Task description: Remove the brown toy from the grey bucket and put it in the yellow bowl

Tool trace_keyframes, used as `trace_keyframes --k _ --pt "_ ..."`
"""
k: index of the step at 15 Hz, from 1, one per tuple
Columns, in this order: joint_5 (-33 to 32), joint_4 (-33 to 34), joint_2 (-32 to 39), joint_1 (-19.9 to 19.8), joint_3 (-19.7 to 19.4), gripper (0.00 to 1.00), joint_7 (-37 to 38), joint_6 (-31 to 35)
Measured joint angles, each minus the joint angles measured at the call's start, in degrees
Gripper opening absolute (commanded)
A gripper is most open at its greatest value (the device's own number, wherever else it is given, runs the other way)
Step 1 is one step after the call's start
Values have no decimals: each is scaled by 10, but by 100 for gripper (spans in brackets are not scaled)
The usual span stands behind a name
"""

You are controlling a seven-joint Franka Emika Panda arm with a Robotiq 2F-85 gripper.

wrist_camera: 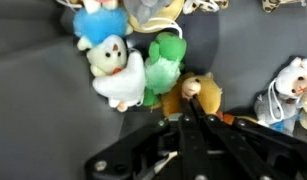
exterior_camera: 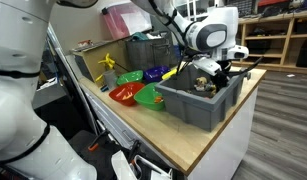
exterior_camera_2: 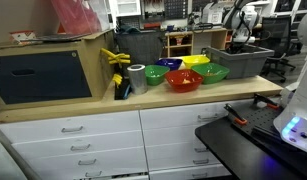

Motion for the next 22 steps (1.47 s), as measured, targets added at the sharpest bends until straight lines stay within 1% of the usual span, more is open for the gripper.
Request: trace_keyframes --k 4,8,15,22 --pt "-2 -9 -8 -1 -4 1 -10 -2" --pt "-3 -23 -37 2 -5 1 -24 -10" --pt "-37 -24 -130 37 -5 1 -24 -71" --pt "-47 -24 -179 66 -4 1 -24 -113"
